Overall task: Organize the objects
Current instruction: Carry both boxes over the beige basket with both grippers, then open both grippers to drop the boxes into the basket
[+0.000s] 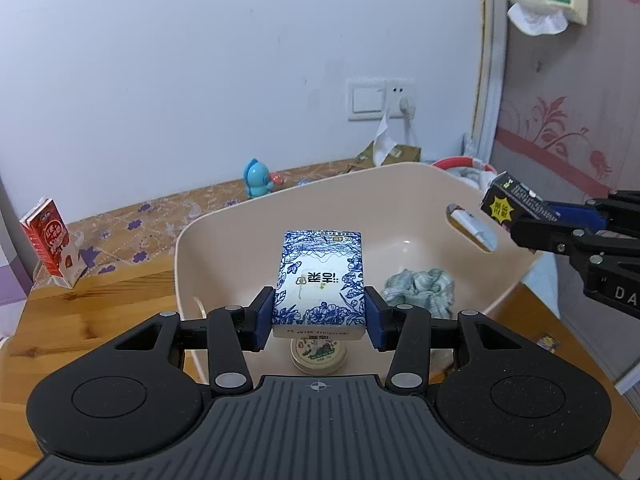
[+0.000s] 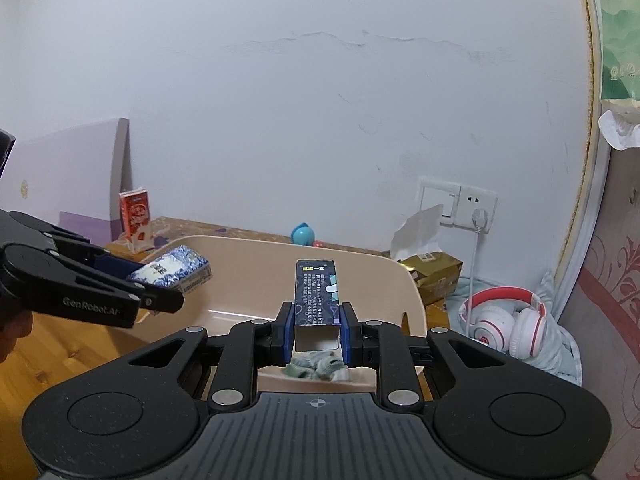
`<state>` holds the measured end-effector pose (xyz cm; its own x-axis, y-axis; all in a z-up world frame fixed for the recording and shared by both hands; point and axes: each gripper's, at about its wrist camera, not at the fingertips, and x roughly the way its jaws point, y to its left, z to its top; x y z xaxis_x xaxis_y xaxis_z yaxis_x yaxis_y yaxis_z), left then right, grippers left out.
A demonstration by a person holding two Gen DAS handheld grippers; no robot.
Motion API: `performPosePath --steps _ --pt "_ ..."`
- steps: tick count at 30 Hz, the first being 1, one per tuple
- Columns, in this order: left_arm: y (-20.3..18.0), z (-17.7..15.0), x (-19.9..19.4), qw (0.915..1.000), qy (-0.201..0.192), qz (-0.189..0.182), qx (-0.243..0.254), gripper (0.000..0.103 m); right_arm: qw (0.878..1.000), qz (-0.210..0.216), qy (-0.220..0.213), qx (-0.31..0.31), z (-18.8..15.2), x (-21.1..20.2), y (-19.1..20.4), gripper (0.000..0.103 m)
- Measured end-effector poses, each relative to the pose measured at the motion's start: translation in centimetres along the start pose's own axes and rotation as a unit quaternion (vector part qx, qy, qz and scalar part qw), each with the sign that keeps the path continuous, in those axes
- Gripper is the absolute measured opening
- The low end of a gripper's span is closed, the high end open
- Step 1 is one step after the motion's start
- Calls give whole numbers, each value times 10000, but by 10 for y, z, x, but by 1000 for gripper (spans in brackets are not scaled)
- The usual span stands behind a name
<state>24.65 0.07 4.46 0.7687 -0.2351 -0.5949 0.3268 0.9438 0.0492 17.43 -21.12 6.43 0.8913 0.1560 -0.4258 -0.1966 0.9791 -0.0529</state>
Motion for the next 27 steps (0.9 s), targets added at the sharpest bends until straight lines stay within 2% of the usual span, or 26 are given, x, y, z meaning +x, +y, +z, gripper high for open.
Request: performPosePath --steps 13,19,22,23,24,27 --pt "-4 3 48 9970 743 188 88 47 9966 -161 739 -319 -2 52 -4 22" --pt "-2 2 54 9958 892 211 -5 48 9956 -177 876 -291 -10 59 -3 22" --pt "-2 3 49 9963 827 223 -7 63 9960 -173 840 -247 -11 54 -3 22" --pt "-2 3 47 9966 792 225 6 72 9963 -164 810 -227 -11 52 -4 31" --pt "-3 4 44 9969 757 204 15 75 9968 -164 759 -208 -11 48 -5 34" --pt "-3 5 32 9978 643 150 41 80 9976 -175 642 -170 -9 39 -8 47"
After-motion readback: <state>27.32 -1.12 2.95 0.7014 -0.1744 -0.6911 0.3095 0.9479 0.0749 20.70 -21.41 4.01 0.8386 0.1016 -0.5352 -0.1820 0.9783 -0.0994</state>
